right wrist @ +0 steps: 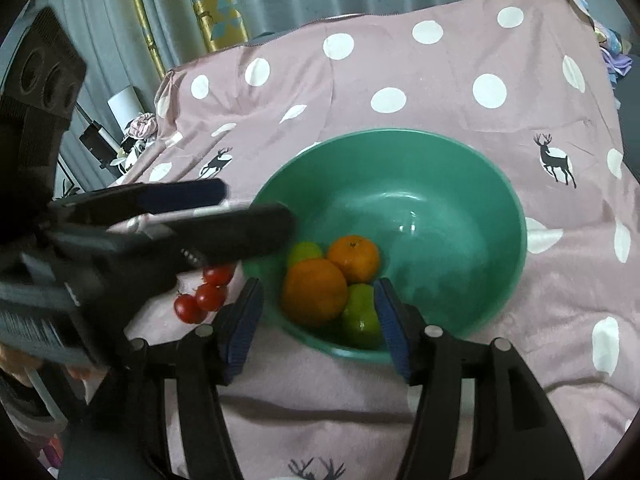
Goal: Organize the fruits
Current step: 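Carry the orange with the right tool into the bowl and open, then move the right tool back toward the remaining green fruit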
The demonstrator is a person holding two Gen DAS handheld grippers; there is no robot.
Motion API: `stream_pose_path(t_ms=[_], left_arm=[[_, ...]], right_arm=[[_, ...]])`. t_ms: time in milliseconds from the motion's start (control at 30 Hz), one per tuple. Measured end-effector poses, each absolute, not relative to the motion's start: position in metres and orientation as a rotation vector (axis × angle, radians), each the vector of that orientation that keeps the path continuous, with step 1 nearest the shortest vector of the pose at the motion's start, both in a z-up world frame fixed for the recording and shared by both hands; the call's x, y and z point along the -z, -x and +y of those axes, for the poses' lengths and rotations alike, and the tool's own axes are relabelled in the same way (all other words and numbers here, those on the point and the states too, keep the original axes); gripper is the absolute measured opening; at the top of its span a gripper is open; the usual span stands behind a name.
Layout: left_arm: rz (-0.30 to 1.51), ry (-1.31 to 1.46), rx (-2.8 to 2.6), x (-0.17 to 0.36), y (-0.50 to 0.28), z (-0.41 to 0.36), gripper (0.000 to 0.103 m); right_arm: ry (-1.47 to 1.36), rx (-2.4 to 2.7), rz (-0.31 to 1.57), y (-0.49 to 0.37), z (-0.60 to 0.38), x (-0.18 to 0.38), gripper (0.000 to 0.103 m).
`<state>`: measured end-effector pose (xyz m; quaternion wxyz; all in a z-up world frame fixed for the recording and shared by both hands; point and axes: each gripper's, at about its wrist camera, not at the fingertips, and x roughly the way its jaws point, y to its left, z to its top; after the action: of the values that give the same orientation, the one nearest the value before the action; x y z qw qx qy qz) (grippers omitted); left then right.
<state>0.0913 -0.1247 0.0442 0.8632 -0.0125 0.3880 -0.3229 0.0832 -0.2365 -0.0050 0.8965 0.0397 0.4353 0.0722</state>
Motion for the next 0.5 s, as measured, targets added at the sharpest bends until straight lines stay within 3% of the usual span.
stream_pose_path(t_ms=[500], left_arm=[[0.838, 0.26, 0.316, -0.016, -0.045, 0.055, 0.088]], right_arm=[[-0.044, -0.239, 0.901, -0.045, -0.197, -0.007, 0.061]])
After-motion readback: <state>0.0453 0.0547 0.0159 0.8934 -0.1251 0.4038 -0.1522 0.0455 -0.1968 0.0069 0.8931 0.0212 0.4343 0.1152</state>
